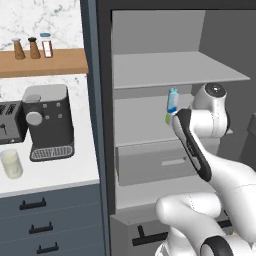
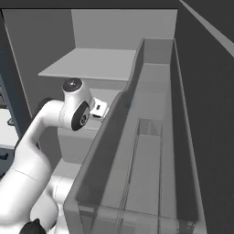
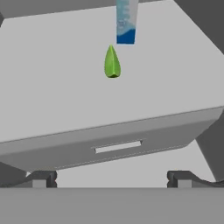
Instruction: Grab a lemon wedge from the fridge and one ice cube from the ice bowl, and put them in the glass of lemonade.
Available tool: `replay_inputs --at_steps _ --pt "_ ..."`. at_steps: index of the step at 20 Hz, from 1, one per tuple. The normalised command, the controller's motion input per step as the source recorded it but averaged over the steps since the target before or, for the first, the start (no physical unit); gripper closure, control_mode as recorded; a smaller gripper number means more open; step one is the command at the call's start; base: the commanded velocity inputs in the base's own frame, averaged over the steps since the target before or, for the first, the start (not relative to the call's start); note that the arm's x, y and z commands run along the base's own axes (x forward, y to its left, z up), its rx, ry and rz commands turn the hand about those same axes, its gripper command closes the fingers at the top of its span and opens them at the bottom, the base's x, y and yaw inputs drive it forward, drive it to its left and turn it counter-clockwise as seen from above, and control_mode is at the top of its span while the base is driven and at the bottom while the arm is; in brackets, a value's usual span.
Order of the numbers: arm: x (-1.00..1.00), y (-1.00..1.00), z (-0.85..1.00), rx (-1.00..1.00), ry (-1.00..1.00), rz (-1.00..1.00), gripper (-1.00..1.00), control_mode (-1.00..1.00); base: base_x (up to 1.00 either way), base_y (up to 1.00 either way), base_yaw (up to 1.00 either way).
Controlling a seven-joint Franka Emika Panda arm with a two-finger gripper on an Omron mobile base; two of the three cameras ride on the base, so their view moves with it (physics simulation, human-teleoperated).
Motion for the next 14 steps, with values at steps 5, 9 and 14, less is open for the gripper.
replay_inputs --at_steps 5,9,14 --pt "0.16 -0.01 -0.19 0.00 -0.03 0.00 -1.00 -1.00 0.00 0.00 0.00" --pt "-0.23 0.00 -0.42 0.00 -0.10 0.00 -1.00 -1.00 0.00 0.00 0.00" --pt "-0.09 0.00 -0.31 0.00 -0.10 0.00 -1.00 -1.00 0.00 0.00 0.00"
